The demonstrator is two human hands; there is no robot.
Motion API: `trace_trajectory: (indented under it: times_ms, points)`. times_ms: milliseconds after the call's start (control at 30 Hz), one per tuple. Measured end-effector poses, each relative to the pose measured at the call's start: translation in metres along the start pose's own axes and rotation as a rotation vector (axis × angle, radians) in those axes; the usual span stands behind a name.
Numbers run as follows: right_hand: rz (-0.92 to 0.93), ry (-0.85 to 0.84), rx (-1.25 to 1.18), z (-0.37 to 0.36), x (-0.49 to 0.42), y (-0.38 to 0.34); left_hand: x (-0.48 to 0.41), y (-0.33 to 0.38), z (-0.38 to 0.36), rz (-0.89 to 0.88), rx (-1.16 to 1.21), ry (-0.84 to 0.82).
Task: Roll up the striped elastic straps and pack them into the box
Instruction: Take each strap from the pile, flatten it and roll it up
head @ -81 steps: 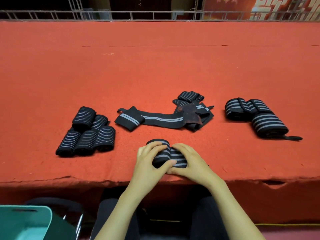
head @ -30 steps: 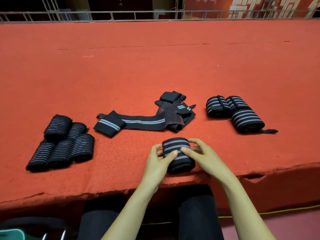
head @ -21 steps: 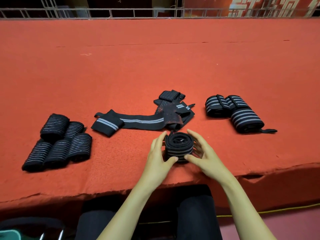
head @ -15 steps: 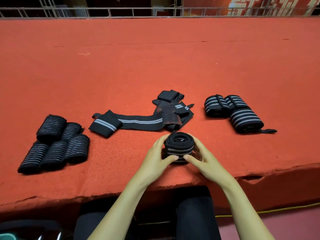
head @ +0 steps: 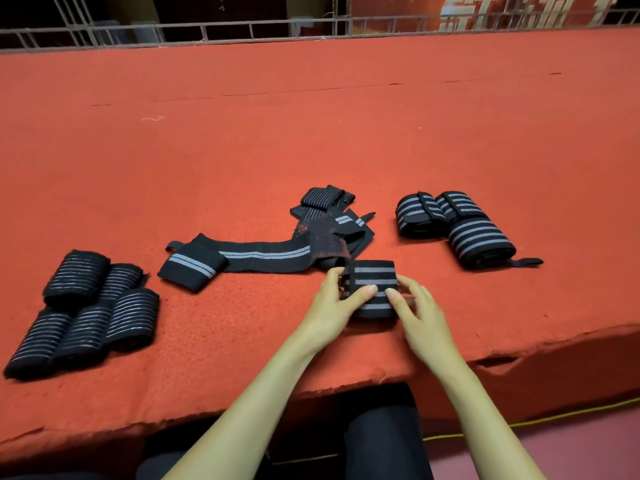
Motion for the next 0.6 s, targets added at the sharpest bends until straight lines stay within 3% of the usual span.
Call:
trace_trajectory:
  times_ms: [200,333,400,500,600]
  points:
    - [0.021,0.23,-0.038,0.045,-0.02,0.0,-0.049,0.025,-0.046,0.027,0.054,-0.042]
    - [0.11,0.406,0.028,0.072,-0.046,-0.014,-0.087,0.041,-0.081,0.106,0.313,-0.012]
    - [0.093,0.404,0.198,0.076,-0.062,-0.011,-0.102,0.036,-0.09,0.189,0.415,0.001]
    - [-0.017,0.277,0.443,0.068,-0.078,0.005,-0.111,0.017,-0.095,0.319,0.36,-0.031]
    - [-0.026,0.228,0.547,0.063,-0.082,0.011,-0.121,0.006,-0.1,0.371,0.285,0.041]
Point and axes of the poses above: each hand's wrist, its own x-axis away from the middle knuckle, its own z-axis out of the back of the hand, y = z × x, the point moved 1 cm from there along -x, towards the middle knuckle, and after that the axes turned 4 degrees about -z, right-handed, at the moved point
